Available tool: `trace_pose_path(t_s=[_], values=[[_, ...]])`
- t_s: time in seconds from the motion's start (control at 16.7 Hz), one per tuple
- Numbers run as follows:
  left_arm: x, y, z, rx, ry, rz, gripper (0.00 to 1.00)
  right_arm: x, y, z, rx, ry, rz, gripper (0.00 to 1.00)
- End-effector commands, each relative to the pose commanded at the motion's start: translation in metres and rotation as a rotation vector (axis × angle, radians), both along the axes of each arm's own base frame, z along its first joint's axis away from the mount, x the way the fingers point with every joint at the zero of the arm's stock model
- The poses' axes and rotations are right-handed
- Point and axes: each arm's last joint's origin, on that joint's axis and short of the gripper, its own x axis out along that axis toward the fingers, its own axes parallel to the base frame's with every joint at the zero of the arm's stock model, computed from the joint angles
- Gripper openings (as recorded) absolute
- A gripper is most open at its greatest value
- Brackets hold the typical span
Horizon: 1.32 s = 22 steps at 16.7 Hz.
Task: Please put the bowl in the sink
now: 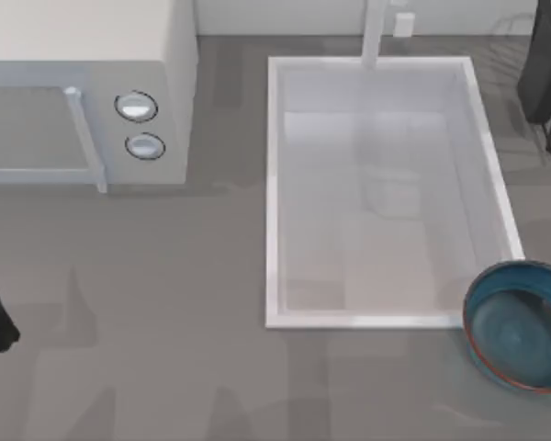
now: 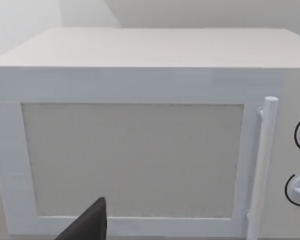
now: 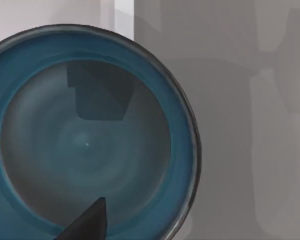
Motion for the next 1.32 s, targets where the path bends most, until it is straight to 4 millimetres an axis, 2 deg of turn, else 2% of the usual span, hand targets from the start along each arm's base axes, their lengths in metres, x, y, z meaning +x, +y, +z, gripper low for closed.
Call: trace_pose_path(t_s=[0.18,0.36,0.84,0.96,1.32], values=[[0.0,0.0,0.0,0.0,0.0,0.0,1.0,0.026,0.005,0.001,-0.01,0.185,-0.001,1.0],[0.0,0.0,0.0,0.0,0.0,0.0,1.0,0.043,0.009,0.002,-0.017,0.286,-0.001,1.0],[0.0,0.0,0.0,0.0,0.0,0.0,1.0,0.048,0.009,-0.002,-0.019,0.308,-0.003,1.0],[0.0,0.0,0.0,0.0,0.0,0.0,1.0,0.051,0.009,-0.016,-0.019,0.311,-0.001,1.0],[0.0,0.0,0.0,0.0,0.0,0.0,1.0,0.06,0.01,-0.083,-0.018,0.298,0.0,1.0]])
